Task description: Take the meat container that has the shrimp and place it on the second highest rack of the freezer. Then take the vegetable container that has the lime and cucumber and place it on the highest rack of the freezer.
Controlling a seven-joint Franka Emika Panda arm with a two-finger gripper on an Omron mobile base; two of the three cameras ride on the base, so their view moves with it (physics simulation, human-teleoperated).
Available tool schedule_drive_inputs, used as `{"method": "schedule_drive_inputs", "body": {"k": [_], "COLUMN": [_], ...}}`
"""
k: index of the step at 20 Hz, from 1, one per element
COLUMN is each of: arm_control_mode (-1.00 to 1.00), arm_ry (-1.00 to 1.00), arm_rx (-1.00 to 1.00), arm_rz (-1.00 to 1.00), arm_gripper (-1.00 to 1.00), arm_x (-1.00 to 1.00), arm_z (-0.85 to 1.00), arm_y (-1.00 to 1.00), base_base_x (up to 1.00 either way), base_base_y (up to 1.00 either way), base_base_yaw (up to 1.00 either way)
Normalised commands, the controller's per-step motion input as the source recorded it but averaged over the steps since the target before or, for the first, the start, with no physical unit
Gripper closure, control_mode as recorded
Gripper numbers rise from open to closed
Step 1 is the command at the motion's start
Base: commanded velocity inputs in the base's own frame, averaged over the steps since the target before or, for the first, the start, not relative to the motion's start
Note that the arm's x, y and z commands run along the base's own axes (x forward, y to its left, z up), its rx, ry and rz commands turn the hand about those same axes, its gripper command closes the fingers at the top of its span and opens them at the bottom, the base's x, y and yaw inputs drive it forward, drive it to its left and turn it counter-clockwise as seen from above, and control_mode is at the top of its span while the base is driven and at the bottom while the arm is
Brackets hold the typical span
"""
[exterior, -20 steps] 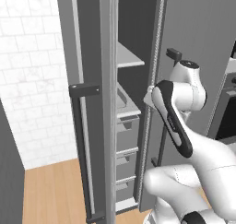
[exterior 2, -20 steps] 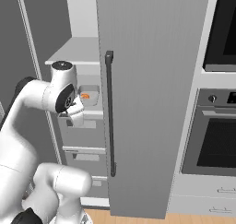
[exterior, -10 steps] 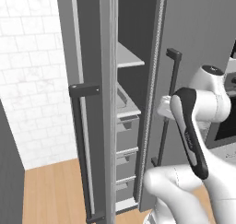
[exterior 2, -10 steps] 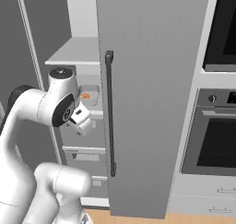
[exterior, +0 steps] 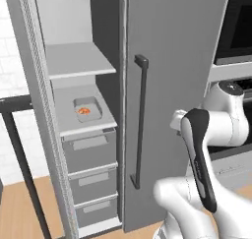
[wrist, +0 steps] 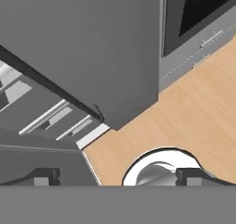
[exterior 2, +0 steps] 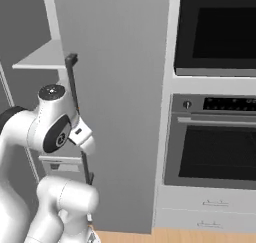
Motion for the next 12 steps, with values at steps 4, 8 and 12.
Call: {"method": "schedule_drive_inputs", "body": {"k": [4, 8, 12], "arm_control_mode": [1.00, 1.00, 1.00], "arm_ry": [0.00, 0.00, 0.00], "arm_rx": [0.00, 0.00, 0.00], "arm_rz": [0.00, 0.00, 0.00], "arm_gripper": [-1.00, -1.00, -1.00], "arm_x": [0.00, 0.00, 0.00], "arm_z": [0.00, 0.00, 0.00], "arm_y": [0.00, 0.00, 0.00], "base_base_x": [0.00, 0.06, 0.00], "base_base_y": [-1.00, -1.00, -1.00], "base_base_yaw": [0.10, 0.23, 0.24]}}
